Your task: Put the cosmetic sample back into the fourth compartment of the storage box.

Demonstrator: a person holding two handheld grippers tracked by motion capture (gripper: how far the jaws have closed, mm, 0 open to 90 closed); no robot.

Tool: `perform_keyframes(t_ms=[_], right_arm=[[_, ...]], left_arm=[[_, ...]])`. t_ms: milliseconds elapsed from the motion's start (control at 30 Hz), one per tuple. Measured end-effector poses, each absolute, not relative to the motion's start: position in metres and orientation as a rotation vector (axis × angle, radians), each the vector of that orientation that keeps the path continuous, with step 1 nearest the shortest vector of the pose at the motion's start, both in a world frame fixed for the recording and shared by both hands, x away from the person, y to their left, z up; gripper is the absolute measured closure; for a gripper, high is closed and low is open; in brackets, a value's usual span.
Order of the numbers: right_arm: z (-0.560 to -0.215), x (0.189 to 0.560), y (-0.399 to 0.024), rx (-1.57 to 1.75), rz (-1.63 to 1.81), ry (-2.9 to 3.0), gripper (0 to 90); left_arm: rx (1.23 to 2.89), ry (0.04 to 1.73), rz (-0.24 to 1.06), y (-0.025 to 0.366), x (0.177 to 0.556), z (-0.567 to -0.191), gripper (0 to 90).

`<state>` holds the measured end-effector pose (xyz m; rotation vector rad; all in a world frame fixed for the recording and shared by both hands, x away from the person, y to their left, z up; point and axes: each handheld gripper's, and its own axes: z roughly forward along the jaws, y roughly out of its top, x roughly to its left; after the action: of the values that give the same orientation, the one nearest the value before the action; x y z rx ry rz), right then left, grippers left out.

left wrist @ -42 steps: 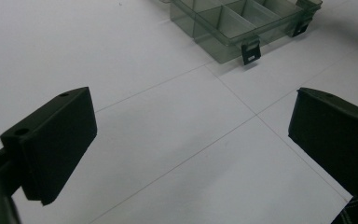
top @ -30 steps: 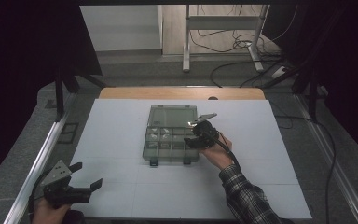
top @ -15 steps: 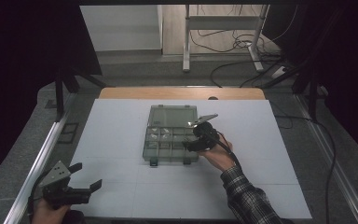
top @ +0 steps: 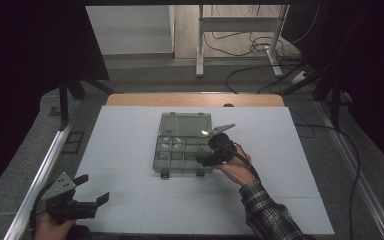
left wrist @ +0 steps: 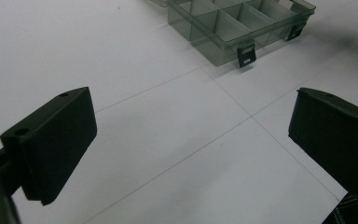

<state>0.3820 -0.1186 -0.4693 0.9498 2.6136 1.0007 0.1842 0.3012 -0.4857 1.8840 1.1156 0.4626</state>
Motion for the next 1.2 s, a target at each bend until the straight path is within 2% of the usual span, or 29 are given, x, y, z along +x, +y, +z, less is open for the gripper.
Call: perform_keyframes(t_ms=[833, 1200], right_arm=[[-0.463, 0.363, -0.129, 0.894, 0.994, 2.587, 8.7], [-0.458, 0.353, -0.137, 0.881, 1.022, 2.554, 5.7]], left_arm=[[1.883, 1.116, 0.461, 0.302, 0.184, -0.486, 1.4], [1.881, 1.117, 0.458, 0.302, 0.184, -0.486, 1.4]])
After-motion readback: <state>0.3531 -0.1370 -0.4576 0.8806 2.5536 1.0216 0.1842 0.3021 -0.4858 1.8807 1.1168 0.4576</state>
